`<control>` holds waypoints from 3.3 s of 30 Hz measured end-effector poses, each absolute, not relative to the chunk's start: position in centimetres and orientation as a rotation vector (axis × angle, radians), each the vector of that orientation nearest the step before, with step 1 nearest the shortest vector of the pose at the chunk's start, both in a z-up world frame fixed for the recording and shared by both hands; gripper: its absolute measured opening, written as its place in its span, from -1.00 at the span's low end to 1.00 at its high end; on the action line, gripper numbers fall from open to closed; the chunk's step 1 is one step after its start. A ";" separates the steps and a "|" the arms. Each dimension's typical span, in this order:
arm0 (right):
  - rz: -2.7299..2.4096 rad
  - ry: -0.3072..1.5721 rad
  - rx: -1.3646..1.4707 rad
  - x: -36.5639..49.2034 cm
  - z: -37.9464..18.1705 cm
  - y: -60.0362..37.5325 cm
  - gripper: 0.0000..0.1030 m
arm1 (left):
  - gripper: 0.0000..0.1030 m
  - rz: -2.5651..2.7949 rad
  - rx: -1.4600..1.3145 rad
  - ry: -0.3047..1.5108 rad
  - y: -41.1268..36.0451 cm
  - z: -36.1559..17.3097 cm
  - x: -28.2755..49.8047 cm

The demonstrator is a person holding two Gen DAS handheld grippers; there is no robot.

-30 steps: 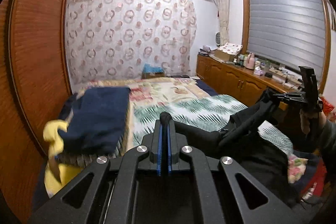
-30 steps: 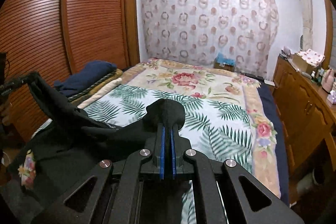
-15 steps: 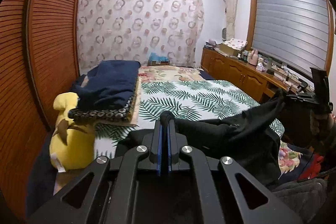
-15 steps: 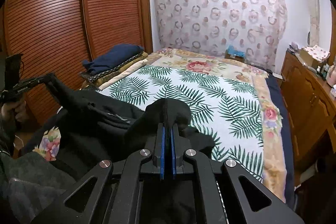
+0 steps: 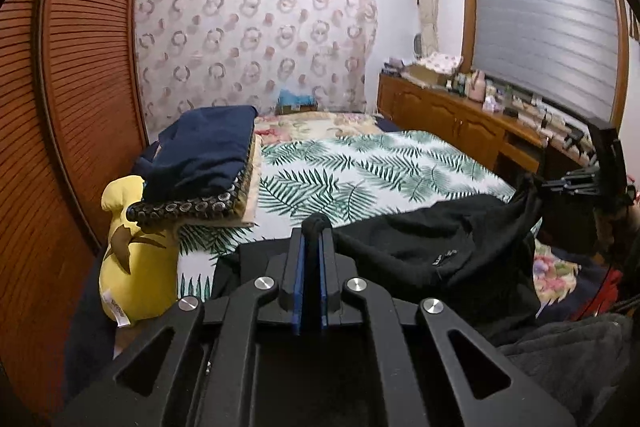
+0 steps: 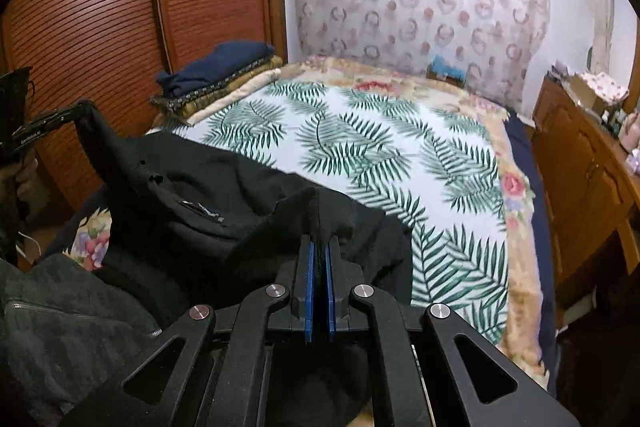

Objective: Fold small clothes

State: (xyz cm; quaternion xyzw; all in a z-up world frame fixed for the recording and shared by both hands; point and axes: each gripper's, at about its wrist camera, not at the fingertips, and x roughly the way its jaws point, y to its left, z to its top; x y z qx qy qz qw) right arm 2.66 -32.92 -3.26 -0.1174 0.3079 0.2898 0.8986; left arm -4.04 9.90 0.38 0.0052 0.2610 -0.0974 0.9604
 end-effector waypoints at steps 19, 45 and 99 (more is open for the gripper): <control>0.564 0.620 -0.243 3.5 -3.1 -32.4 -0.26 | 0.53 -0.131 -0.046 0.623 11.9 -3.7 -0.1; 0.450 0.737 -0.214 14.2 -9.3 -30.8 0.28 | 0.53 -0.049 -0.070 0.768 14.4 -8.9 6.9; 0.510 0.364 -0.049 0.1 1.4 -35.4 -0.75 | -0.92 -0.226 -0.121 0.306 11.8 7.0 -4.4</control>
